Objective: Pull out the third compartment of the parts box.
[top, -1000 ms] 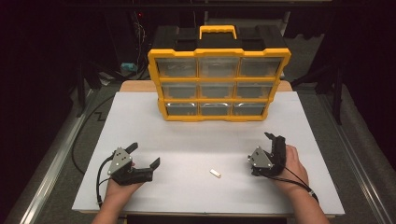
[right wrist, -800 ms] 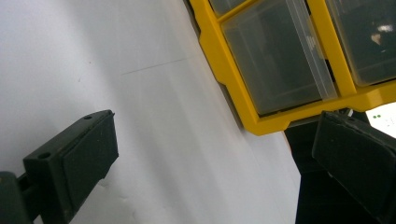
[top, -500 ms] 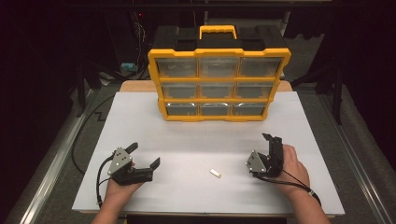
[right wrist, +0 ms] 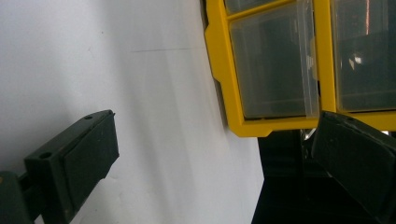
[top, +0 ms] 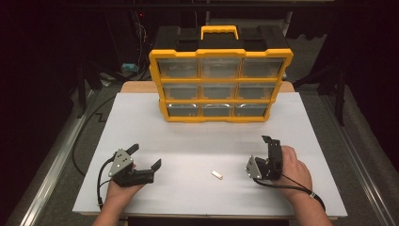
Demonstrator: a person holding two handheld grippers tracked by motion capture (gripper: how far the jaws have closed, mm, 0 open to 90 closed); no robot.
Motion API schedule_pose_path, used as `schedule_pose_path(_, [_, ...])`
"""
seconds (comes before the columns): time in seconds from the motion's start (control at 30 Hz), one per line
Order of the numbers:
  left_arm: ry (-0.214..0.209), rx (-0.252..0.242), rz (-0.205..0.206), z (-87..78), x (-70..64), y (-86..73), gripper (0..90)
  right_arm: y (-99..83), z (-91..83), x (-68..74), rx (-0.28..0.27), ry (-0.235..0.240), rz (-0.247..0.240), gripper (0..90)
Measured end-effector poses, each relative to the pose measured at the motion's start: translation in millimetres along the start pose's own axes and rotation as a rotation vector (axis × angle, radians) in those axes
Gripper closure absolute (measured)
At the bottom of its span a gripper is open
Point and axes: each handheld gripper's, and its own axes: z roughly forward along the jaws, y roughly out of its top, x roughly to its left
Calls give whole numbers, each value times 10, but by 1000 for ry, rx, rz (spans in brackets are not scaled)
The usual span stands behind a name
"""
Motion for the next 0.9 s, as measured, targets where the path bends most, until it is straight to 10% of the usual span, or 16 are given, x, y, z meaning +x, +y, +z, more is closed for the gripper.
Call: schedule_pose_path(0.9, [-20, 31, 23, 43, -18, -18, 4, 153, 122, 49, 35, -119, -95, 316])
